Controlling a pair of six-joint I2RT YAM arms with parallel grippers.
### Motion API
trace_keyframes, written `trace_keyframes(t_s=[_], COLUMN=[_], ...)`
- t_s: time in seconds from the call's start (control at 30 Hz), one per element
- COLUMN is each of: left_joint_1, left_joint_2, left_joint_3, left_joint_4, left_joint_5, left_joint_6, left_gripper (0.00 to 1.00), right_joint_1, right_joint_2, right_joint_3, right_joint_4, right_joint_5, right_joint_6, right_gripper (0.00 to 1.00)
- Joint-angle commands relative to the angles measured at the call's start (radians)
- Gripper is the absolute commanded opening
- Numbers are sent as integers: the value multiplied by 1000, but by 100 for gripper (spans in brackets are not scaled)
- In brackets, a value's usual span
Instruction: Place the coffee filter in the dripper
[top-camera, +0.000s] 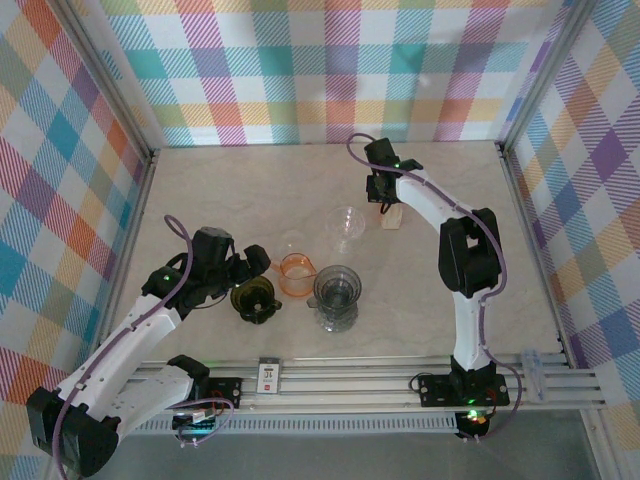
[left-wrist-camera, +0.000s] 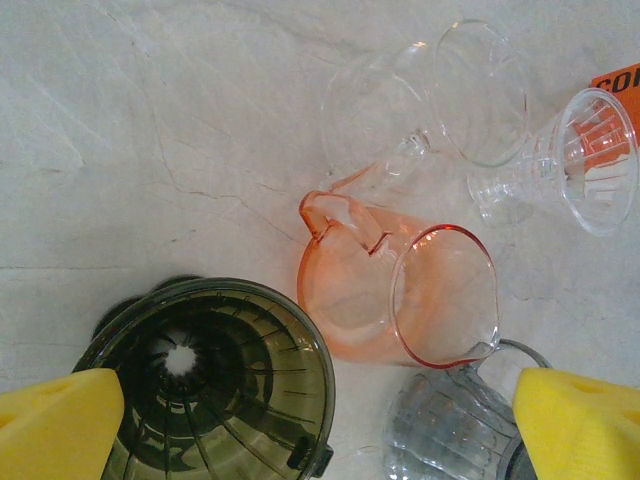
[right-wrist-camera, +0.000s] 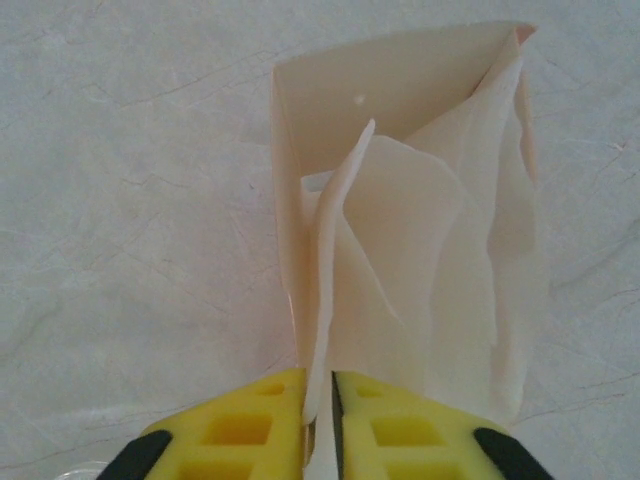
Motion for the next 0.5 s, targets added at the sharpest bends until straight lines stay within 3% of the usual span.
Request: trace_keyframes(t_s=[0.0, 0.27, 0.47], left_joint_1=[-6, -6, -6], left_joint_2=[-1, -2, -5], left_joint_3=[0, -4, -11], left_joint_4=[16, 16, 19], left_joint_5=[13, 14, 13], left_joint_6=[0, -2, -10], left_gripper=[100, 100, 100], right_joint_1=[-5, -5, -4], right_joint_2=[-52, -60, -103], right_joint_3=[-11, -20, -49], right_joint_4=[15, 13, 26], right_joint_5=[9, 6, -20], right_joint_6=[-10, -18, -32], right_gripper=[14, 0, 0])
